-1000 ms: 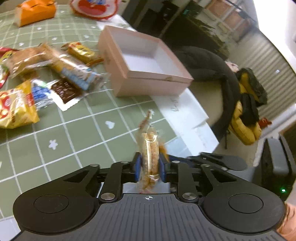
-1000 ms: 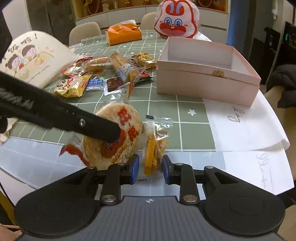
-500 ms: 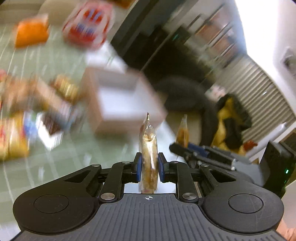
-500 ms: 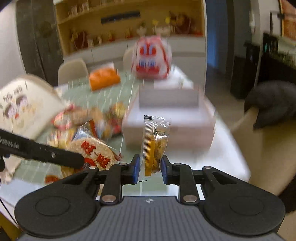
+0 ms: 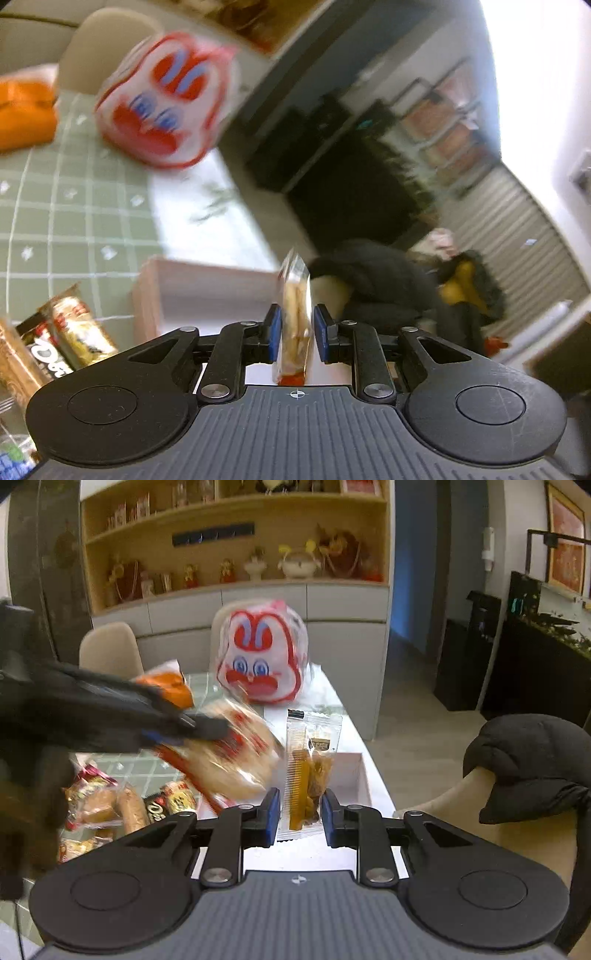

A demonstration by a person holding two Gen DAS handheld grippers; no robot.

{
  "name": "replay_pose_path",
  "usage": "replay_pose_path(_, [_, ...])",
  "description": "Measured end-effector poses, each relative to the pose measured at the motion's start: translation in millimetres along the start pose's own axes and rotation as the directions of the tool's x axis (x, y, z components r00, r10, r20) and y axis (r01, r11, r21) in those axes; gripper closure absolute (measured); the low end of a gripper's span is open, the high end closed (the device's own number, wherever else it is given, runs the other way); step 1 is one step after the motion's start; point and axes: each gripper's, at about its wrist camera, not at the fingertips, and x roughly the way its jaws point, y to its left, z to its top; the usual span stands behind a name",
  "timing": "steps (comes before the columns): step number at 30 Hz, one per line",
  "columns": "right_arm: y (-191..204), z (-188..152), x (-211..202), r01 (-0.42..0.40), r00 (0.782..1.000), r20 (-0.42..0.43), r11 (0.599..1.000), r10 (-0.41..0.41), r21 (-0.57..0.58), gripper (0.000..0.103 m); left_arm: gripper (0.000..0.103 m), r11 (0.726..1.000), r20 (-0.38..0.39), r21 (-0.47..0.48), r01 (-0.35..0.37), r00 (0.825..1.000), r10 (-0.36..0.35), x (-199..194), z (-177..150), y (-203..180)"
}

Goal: Organize snacks
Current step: 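Carry both snacks into the pink box and open both tools, then move the left tool to the red snack bag and grasp it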

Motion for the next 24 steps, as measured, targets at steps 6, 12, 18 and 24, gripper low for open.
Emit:
replay_pose_path(6, [14.7,-10.5,46.4,0.006,0.997,-0.078,1.0,-0.008,-0.028,0.08,0.079,0.998,0.047,0.0,-0.068,0.997,0.068,-27.1,-17.8,21.5])
replay_pose_path(12, [20.9,-18.1,72.0,-0.05,0.994,-0.092,0.998,0.053,0.037,0.052,0.079,0.961,0.032,0.04,-0.274,0.962,0.273,-109.0,-72.7,40.4])
replay_pose_path(18, [54.1,-61.2,51.2,-0.077,0.997,-0.029,0.996,0.076,-0.052,0.037,0.079,0.895,-0.096,-0.084,-0.439,0.897,0.431,-163.5,-143.8,76.1])
replay_pose_path(24, [74.6,-71.8,30.8,-0.13,0.991,-0.021,0.991,0.13,-0.021,0.035,0.079,0.868,-0.053,-0.04,-0.496,0.868,0.494,-215.3,-146.1,68.4])
